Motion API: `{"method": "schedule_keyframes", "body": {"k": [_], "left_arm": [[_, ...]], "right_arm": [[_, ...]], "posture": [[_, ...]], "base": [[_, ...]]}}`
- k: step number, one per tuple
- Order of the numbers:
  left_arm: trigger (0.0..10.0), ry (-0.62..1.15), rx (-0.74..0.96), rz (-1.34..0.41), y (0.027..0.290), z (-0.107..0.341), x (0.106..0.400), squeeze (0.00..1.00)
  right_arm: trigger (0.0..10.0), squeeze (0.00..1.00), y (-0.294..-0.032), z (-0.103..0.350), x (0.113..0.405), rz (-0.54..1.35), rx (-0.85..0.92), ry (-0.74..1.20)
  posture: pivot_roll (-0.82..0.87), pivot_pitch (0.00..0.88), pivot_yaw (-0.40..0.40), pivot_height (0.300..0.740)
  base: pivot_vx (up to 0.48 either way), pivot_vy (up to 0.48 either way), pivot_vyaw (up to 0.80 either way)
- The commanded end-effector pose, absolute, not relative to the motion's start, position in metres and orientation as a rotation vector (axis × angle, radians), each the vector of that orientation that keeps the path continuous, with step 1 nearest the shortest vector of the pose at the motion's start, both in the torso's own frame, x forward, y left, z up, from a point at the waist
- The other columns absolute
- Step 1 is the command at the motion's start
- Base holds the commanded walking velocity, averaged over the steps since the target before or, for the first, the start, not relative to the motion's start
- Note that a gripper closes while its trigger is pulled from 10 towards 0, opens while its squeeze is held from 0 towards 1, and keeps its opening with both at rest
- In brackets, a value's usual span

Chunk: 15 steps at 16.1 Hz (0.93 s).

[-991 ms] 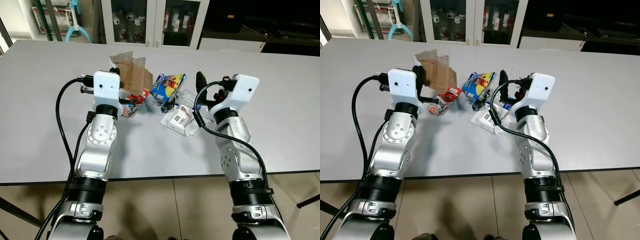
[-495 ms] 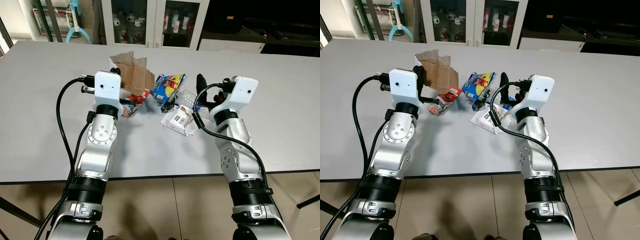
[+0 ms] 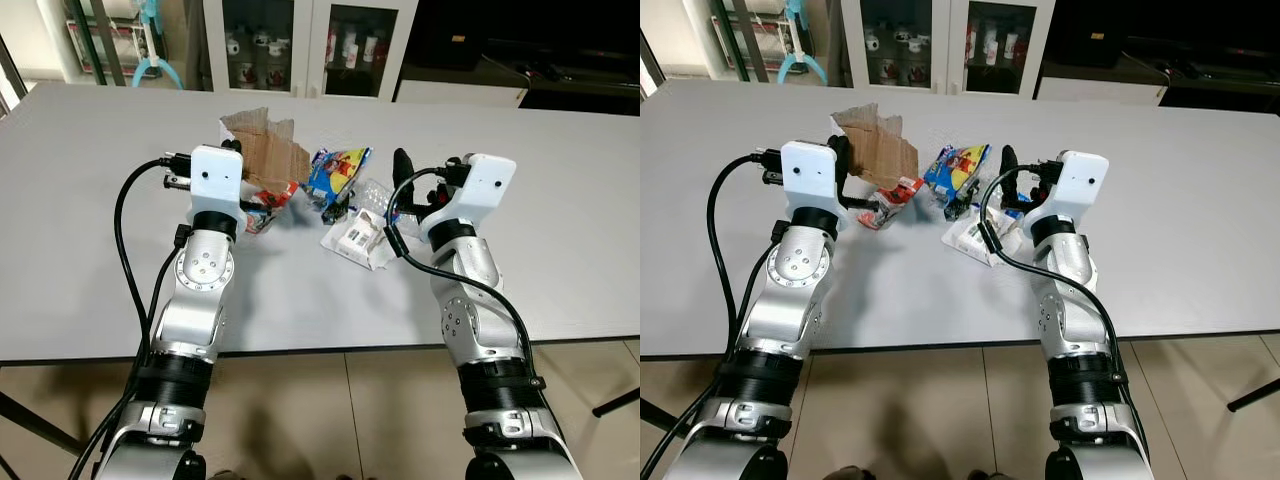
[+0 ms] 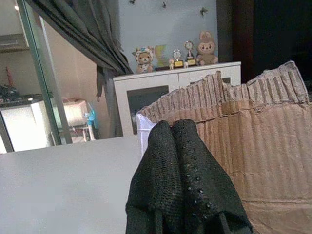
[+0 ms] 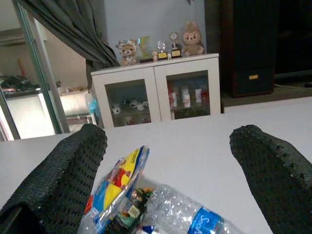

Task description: Picking trash to rubbish bin

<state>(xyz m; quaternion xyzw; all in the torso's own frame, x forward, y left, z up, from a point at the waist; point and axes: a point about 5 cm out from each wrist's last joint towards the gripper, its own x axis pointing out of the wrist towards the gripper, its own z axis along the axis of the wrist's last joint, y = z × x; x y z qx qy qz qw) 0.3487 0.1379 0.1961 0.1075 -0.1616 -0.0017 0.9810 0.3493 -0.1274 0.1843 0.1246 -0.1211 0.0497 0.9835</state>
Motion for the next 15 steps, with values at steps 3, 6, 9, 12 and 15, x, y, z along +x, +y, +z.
{"method": "schedule_keyframes", "body": {"k": [3,6,9,12,15], "left_arm": [[10.0,-0.328,0.226,-0.019,0.1333,0.1959,0.3490,0.00],[10.0,-0.340,0.229,-0.024,0.1321,0.1980,0.3484,0.00],[10.0,-0.341,0.230,-0.020,0.1321,0.1987,0.3487,0.00],[10.0,-0.337,0.235,-0.017,0.1327,0.1983,0.3488,0.00],[10.0,-0.336,0.231,-0.015,0.1336,0.1978,0.3482,0.00]], "right_arm": [[10.0,0.00,-0.1319,0.1827,0.3493,0.079,0.256,-0.246],[10.0,0.00,-0.1344,0.1833,0.3496,0.074,0.258,-0.248],[10.0,0.00,-0.1352,0.1828,0.3497,0.073,0.257,-0.245],[10.0,0.00,-0.1346,0.1818,0.3492,0.075,0.257,-0.240],[10.0,0.00,-0.1351,0.1804,0.3491,0.074,0.257,-0.234]], "posture": [[-0.05,0.001,-0.079,0.740],[-0.05,0.003,-0.079,0.740],[-0.05,0.005,-0.079,0.740],[-0.05,0.011,-0.081,0.740],[-0.05,0.016,-0.082,0.740]], "base": [[-0.311,0.000,0.00],[-0.316,0.000,0.00],[-0.339,0.000,0.00],[-0.306,0.000,0.00],[-0.303,0.000,0.00]]}}
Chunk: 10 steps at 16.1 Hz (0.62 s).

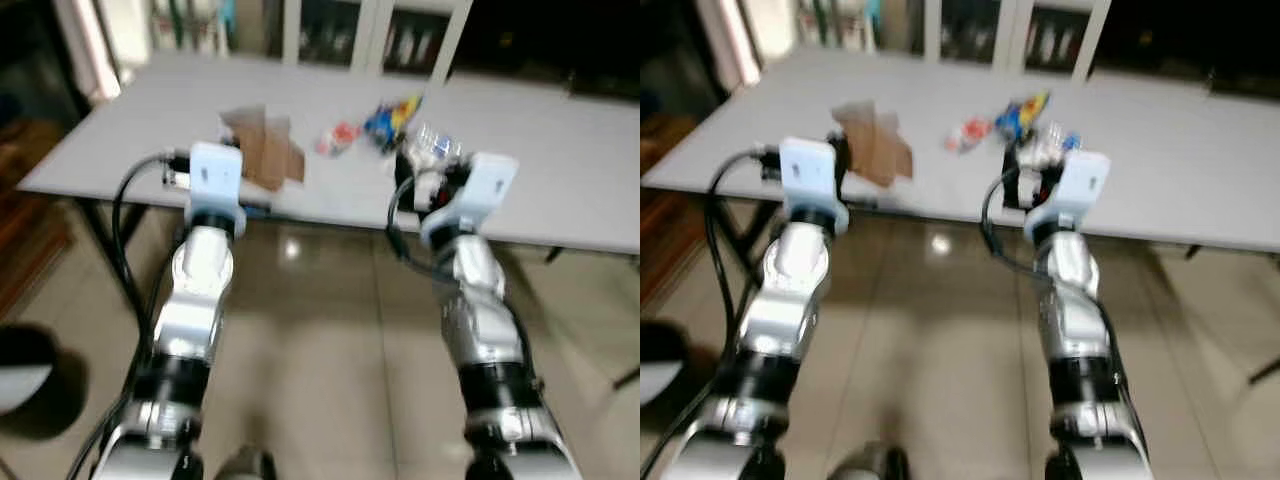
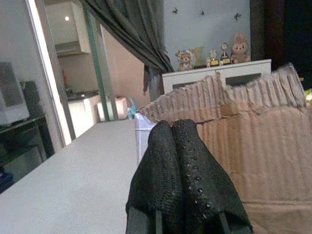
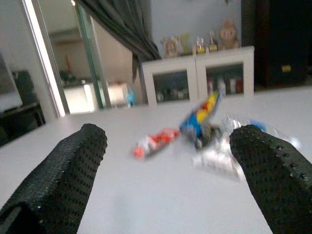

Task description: Picking trash to rubbish bin

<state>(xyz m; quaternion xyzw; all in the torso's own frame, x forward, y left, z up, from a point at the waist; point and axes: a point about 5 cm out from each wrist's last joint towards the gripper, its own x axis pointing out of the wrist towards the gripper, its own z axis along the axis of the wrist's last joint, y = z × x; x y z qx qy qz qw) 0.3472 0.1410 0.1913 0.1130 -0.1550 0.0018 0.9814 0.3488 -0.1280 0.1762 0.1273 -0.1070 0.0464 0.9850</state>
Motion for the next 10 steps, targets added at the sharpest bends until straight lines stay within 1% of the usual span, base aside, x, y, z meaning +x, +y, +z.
{"method": "schedule_keyframes", "body": {"k": [1,5,6,10], "left_arm": [[10.0,-0.335,0.231,-0.014,0.134,0.198,0.348,0.00],[10.0,-0.325,0.237,-0.008,0.135,0.196,0.349,0.00],[10.0,-0.320,0.236,-0.003,0.135,0.196,0.349,0.00],[10.0,-0.176,0.227,-0.003,0.143,0.168,0.353,0.00]], "right_arm": [[10.0,0.00,-0.136,0.180,0.349,0.074,0.255,-0.230],[10.0,0.00,-0.137,0.178,0.349,0.072,0.257,-0.224],[10.0,0.00,-0.137,0.178,0.349,0.072,0.256,-0.222],[10.0,0.00,-0.144,0.162,0.350,0.046,0.257,-0.149]], "posture": [[-0.05,0.021,-0.082,0.740],[-0.06,0.025,-0.081,0.740],[-0.06,0.026,-0.081,0.740],[-0.06,0.034,-0.083,0.740]], "base": [[-0.304,0.000,0.00],[-0.288,0.000,0.00],[0.000,0.000,0.00],[0.000,0.000,0.00]]}}
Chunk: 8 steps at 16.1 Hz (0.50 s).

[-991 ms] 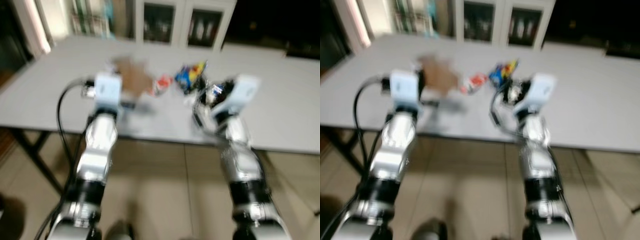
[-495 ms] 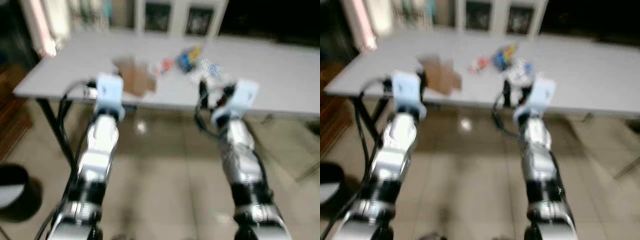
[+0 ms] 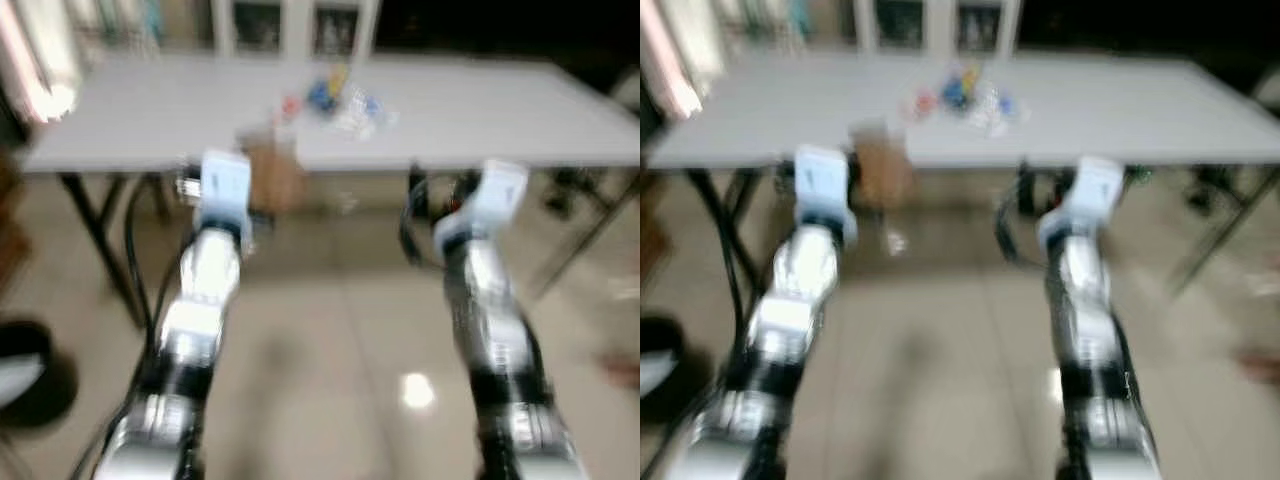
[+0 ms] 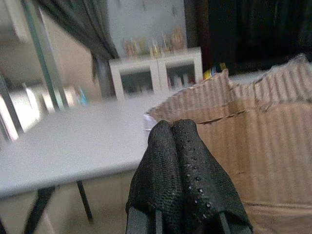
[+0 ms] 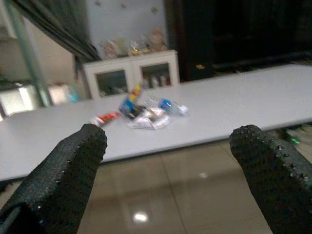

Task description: Picking trash to rubbish bin

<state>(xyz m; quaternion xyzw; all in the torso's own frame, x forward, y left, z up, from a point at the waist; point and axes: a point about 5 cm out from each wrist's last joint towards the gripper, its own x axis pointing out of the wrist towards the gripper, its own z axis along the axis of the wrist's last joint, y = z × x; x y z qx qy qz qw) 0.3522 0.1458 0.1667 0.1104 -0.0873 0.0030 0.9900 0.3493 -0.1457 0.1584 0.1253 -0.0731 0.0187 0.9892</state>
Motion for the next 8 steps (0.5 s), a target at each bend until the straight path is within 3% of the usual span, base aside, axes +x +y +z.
{"method": "schedule_keyframes", "body": {"k": [1,6,8], "left_arm": [[10.0,-0.106,0.182,0.011,0.151,0.153,0.352,0.00],[10.0,0.262,0.202,0.025,0.184,0.063,0.330,0.00],[10.0,0.375,0.215,0.025,0.191,0.035,0.315,0.00]], "right_arm": [[10.0,0.00,-0.150,0.147,0.350,0.030,0.265,-0.094],[10.0,0.00,-0.177,0.046,0.322,-0.047,0.211,0.298],[10.0,0.00,-0.180,0.020,0.306,-0.046,0.185,0.415]], "posture": [[-0.06,0.038,-0.087,0.740],[-0.06,0.047,-0.088,0.740],[-0.06,0.048,-0.088,0.740]], "base": [[0.000,0.000,0.00],[0.000,0.000,0.00],[0.268,0.000,0.00]]}}
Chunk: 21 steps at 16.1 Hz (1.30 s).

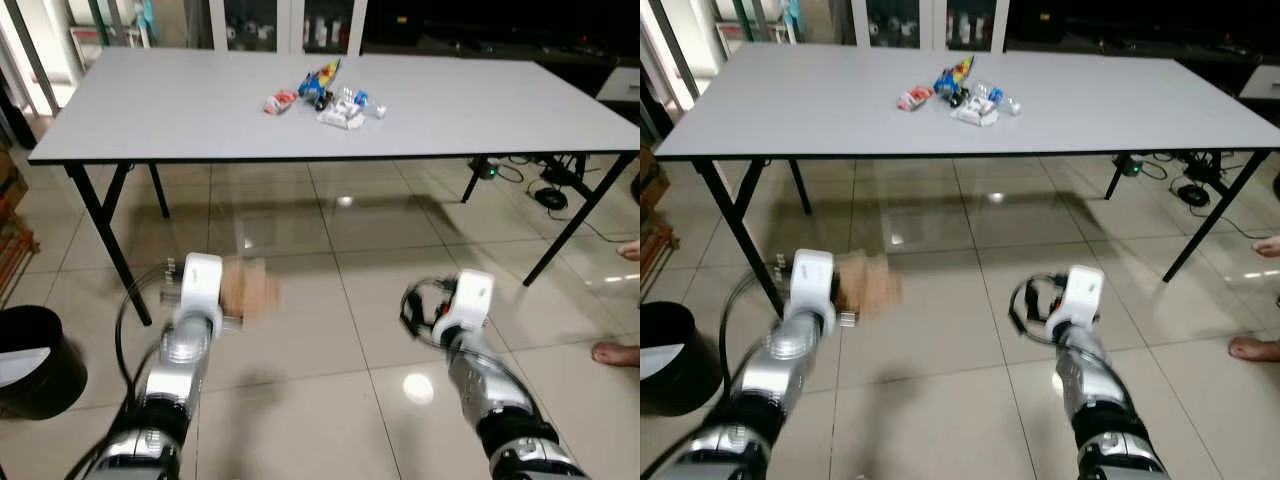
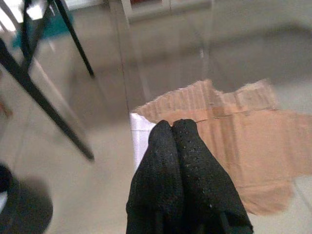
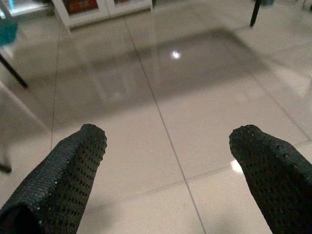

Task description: Picking trash to rubbish bin

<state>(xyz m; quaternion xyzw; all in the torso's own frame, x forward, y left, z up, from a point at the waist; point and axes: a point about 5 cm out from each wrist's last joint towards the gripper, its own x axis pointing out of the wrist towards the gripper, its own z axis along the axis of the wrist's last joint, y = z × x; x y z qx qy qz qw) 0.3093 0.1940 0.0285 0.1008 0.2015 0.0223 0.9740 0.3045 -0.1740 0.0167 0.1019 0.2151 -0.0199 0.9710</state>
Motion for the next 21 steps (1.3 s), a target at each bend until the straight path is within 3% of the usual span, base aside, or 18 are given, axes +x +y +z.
{"method": "schedule_keyframes", "body": {"k": [1,5,6,13,21], "left_arm": [[10.0,0.523,0.228,0.029,0.197,0.003,0.291,0.00],[10.0,0.696,0.228,0.063,0.200,-0.023,0.271,0.00],[10.0,0.752,0.227,0.058,0.204,-0.038,0.252,0.00],[10.0,0.794,0.196,0.081,0.198,-0.053,0.233,0.00],[10.0,0.845,0.201,0.105,0.203,-0.065,0.212,0.00]], "right_arm": [[10.0,0.00,-0.182,-0.013,0.279,-0.045,0.153,0.573],[10.0,0.00,-0.178,-0.047,0.244,-0.029,0.127,0.747],[10.0,0.00,-0.177,-0.054,0.235,-0.025,0.139,0.779],[10.0,0.00,-0.174,-0.071,0.210,-0.043,0.174,0.872],[10.0,0.00,-0.178,-0.081,0.191,-0.056,0.137,0.934]], "posture": [[-0.05,0.055,-0.090,0.740],[-0.05,0.054,-0.089,0.740],[-0.05,0.053,-0.088,0.740],[-0.04,0.038,-0.092,0.740],[-0.04,0.020,-0.090,0.740]], "base": [[0.307,0.000,0.00],[0.133,0.000,0.00],[0.000,0.000,0.00],[0.000,0.000,0.00],[0.000,0.000,0.78]]}}
